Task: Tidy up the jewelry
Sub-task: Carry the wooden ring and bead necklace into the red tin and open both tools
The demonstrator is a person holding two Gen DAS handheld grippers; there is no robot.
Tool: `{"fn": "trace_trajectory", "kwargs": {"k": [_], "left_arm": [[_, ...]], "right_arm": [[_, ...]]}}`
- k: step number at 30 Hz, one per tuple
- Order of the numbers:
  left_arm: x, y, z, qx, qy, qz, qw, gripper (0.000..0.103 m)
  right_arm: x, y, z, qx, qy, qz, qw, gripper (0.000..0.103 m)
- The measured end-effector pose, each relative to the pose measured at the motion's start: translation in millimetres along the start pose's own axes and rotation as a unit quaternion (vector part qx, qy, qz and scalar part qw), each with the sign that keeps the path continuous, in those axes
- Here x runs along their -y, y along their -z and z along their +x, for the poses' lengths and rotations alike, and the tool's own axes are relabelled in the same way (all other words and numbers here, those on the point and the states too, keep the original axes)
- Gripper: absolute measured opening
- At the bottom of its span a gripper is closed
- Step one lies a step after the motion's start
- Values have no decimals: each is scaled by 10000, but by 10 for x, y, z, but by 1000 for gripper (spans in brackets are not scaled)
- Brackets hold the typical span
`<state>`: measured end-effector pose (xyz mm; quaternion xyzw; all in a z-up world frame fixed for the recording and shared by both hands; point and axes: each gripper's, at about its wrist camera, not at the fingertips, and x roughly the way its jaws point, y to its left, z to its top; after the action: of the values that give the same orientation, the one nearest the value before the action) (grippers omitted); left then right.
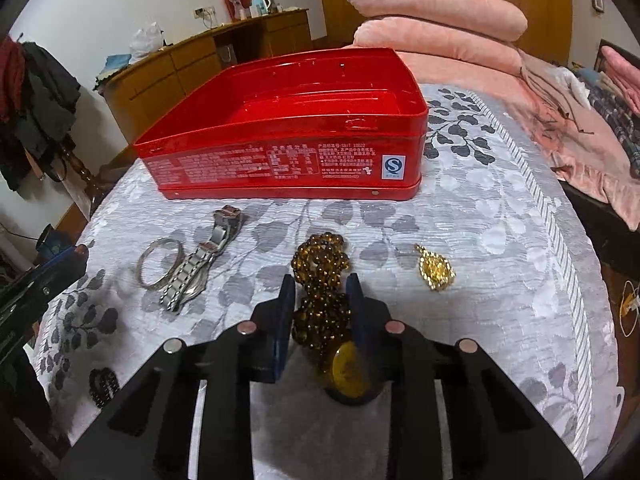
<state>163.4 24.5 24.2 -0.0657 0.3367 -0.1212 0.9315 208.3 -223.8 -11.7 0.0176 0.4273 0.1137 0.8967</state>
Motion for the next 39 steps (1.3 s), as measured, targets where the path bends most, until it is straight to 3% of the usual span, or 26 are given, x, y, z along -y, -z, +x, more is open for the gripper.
{"fn": "trace_trajectory", "kwargs": {"k": [17, 39], "left_arm": [[164, -230, 0, 183, -39, 207, 9996, 29], [343, -1006, 269, 572, -75, 300, 9979, 29]], "right_arm": [[-80, -197, -317, 373, -71, -128, 9992, 24], [-94, -909, -465, 955, -258, -77, 9951, 24]]}}
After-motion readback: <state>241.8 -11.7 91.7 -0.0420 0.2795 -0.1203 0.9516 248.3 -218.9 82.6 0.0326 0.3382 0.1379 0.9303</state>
